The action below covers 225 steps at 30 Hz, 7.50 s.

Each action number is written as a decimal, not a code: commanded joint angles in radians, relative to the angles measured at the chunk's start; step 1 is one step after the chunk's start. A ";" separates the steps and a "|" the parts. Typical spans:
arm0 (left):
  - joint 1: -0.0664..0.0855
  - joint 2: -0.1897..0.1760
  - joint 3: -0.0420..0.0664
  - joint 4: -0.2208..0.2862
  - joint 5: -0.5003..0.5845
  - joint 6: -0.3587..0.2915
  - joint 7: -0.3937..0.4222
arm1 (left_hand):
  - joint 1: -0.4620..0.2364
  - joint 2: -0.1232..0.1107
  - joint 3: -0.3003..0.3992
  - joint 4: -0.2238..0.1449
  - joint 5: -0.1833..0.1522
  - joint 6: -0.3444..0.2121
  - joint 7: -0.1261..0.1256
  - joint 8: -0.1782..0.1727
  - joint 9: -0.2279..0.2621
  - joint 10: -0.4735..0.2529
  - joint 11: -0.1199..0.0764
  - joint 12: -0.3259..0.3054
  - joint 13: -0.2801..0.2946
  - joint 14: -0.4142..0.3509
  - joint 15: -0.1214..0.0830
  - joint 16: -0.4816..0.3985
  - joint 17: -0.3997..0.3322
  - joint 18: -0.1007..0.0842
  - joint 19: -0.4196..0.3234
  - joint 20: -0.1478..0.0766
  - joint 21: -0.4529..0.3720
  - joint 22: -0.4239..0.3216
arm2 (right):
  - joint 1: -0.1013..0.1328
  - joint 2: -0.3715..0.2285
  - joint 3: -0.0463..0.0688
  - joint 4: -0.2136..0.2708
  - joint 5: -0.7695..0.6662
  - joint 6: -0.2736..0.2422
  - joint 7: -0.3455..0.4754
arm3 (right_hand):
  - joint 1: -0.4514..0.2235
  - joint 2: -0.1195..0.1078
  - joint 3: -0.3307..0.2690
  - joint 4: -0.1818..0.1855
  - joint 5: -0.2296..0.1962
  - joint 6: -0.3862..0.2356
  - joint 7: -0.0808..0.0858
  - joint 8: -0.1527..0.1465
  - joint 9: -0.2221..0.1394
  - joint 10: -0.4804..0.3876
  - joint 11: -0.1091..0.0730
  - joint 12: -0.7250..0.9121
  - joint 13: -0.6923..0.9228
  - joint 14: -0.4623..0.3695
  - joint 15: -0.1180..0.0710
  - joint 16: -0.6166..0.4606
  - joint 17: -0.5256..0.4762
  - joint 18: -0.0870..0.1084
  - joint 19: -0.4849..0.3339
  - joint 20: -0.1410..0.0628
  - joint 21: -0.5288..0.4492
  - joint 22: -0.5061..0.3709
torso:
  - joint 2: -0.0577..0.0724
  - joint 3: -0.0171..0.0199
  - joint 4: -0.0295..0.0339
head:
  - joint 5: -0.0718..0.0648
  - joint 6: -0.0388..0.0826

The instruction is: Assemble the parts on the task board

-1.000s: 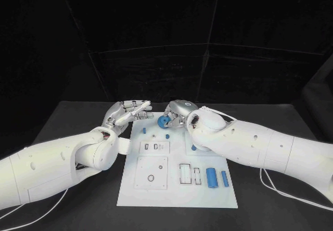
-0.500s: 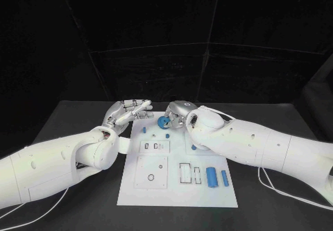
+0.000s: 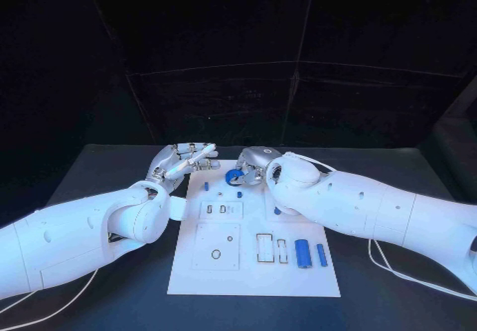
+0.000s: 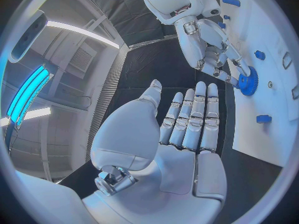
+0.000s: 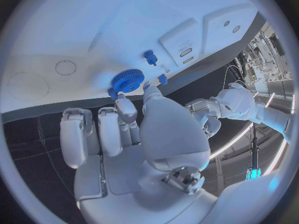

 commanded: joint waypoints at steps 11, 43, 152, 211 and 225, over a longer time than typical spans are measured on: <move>0.002 -0.009 0.001 0.003 -0.005 0.011 0.003 | 0.006 0.001 0.000 -0.004 0.005 0.007 0.023 -0.006 0.000 0.001 0.001 -0.005 -0.001 0.007 0.001 -0.005 0.001 0.013 0.006 0.000 -0.005 -0.001 | 0.004 -0.170 0.000 0.128 0.162 -0.227 0.199 | 0.093 0.027 0.025 -0.042 0.043 0.030 -0.002 0.006 0.001 0.018 -0.004 0.034 0.030 0.048 0.001 -0.002 0.004 -0.001 0.010 0.005 -0.002 0.146 | -0.004 0.0006 -0.0076 | 0.000 0.008; -0.005 -0.003 -0.001 -0.021 -0.005 0.065 0.012 | 0.022 0.011 0.008 -0.019 0.005 0.011 0.019 -0.008 0.000 0.007 -0.002 -0.007 -0.001 0.011 0.000 -0.009 0.002 0.013 0.009 -0.001 -0.008 -0.004 | -0.031 -0.438 -0.002 0.060 0.376 -0.101 0.483 | 0.182 -0.029 0.029 -0.130 0.013 0.050 -0.020 0.002 -0.001 0.011 -0.021 0.011 0.014 0.048 -0.014 -0.004 0.010 -0.002 0.010 -0.009 -0.003 0.148 | -0.007 0.0222 -0.0316 | -0.035 0.016; 0.002 -0.007 -0.001 -0.037 0.004 0.043 0.012 | 0.028 0.023 0.016 -0.028 0.005 0.012 0.021 -0.012 0.000 0.008 -0.001 -0.011 -0.001 0.012 0.000 -0.015 0.002 0.013 0.011 -0.002 -0.011 -0.008 | -0.045 -0.177 -0.018 0.306 0.089 -0.129 0.023 | 0.181 0.049 0.157 -0.175 -0.008 0.213 -0.045 0.047 0.004 0.055 -0.043 0.054 0.063 0.057 -0.032 0.015 0.047 -0.013 0.047 -0.026 0.018 0.195 | -0.024 0.0060 -0.0237 | 0.052 -0.042; 0.005 0.009 -0.001 -0.066 0.021 0.046 0.010 | 0.031 0.025 0.018 -0.032 0.005 0.013 0.021 -0.013 0.000 0.009 -0.001 -0.012 -0.001 0.013 0.000 -0.016 0.002 0.013 0.012 -0.002 -0.012 -0.009 | -0.106 -0.089 -0.038 0.246 0.060 -0.048 0.005 | 0.141 0.024 0.167 -0.165 -0.010 0.200 -0.041 0.035 0.000 0.044 -0.040 0.036 0.050 0.053 -0.030 0.004 0.031 -0.010 0.038 -0.026 0.012 0.184 | -0.024 0.0082 -0.0242 | 0.069 -0.066; 0.005 0.010 -0.001 -0.069 0.021 0.048 0.009 | 0.032 0.025 0.018 -0.033 0.005 0.013 0.021 -0.013 -0.001 0.009 -0.001 -0.012 -0.001 0.014 0.000 -0.016 0.002 0.013 0.012 -0.002 -0.012 -0.009 | -0.107 -0.085 -0.039 0.246 0.056 -0.043 -0.009 | 0.128 0.004 0.173 -0.164 -0.008 0.179 -0.032 0.021 -0.002 0.034 -0.034 0.024 0.041 0.051 -0.025 -0.003 0.022 -0.008 0.033 -0.022 0.009 0.177 | -0.024 0.0081 -0.0240 | 0.072 -0.070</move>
